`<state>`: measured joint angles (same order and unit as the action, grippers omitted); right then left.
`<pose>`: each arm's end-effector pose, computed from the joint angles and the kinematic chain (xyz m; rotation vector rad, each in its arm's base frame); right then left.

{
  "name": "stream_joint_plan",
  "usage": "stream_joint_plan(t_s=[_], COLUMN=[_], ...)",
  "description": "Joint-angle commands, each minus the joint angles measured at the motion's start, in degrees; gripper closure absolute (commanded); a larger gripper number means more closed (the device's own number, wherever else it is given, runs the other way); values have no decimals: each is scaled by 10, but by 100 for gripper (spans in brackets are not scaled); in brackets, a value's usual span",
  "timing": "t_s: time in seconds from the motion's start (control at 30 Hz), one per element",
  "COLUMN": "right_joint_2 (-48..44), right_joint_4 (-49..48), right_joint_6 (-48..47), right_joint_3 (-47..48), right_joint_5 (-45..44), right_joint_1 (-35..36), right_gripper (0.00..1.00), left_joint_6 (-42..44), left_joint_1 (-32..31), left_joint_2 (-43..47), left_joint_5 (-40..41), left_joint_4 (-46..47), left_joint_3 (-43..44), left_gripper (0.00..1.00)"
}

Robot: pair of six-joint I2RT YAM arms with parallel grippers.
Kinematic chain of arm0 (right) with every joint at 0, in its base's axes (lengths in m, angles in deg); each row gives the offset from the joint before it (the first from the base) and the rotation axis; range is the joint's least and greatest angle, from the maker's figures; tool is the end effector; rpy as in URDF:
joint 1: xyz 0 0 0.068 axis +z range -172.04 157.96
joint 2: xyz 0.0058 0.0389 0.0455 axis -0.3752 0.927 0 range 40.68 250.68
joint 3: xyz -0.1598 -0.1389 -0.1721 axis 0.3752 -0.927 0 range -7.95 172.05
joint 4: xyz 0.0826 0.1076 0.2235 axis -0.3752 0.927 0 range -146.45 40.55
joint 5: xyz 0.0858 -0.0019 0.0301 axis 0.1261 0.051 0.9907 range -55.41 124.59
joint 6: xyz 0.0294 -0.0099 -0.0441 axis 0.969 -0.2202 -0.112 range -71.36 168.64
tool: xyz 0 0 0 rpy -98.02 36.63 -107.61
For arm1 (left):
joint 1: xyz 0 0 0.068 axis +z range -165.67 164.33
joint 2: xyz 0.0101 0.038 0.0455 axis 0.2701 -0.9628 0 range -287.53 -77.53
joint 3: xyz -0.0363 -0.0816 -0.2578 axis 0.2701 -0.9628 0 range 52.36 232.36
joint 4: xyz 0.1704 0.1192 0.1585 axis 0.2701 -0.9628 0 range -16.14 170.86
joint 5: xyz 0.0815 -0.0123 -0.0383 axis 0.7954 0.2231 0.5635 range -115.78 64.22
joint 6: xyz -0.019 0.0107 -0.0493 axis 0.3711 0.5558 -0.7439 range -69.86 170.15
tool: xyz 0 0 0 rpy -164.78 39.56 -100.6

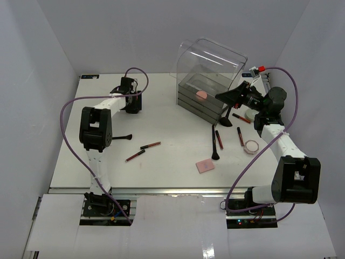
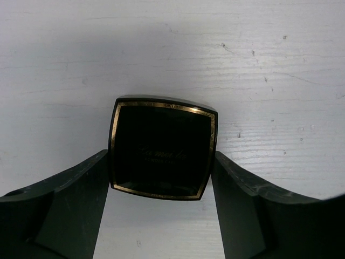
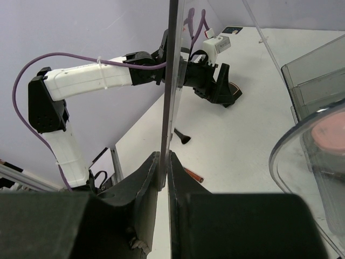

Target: Organize the makeup

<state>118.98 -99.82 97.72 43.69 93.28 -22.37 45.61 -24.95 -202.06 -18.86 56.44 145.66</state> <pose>0.3010 0.0286 0.3423 -0.3357 1.5296 1.3328 0.4664 -0.0719 0.1650 0.0575 2.5321 0.0579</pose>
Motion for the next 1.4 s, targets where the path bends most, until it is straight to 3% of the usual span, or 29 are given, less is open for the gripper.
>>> stream_joint_plan(t_s=[0.0, 0.2, 0.33, 0.57, 0.73, 1.03, 1.37], right_joint_2=[-31, -39, -45, -47, -47, -58, -69], right_joint_4=[-22, -21, -11, -9, -6, 9, 11], right_joint_6=[-3, -4, -13, -17, -17, -16, -3], right_joint_3=[1, 0, 0, 0, 4, 22, 31], right_joint_5=[14, 16, 17, 19, 20, 22, 26], right_joint_1=[3, 3, 3, 3, 3, 3, 3], right_gripper=[84, 84, 84, 84, 84, 84, 84], left_joint_6=[-5, -38, -83, -195, -268, -346, -356], left_joint_1=[0, 0, 0, -25, -83, -216, -282], left_joint_2=[15, 57, 149, 315, 350, 273, 149], left_joint_5=[13, -41, -139, -309, -339, -276, -159], left_joint_4=[-5, 16, 95, 365, 513, 733, 882], left_joint_3=[3, -43, -124, -334, -407, -370, -291], left_gripper=[33, 69, 81, 84, 85, 87, 87])
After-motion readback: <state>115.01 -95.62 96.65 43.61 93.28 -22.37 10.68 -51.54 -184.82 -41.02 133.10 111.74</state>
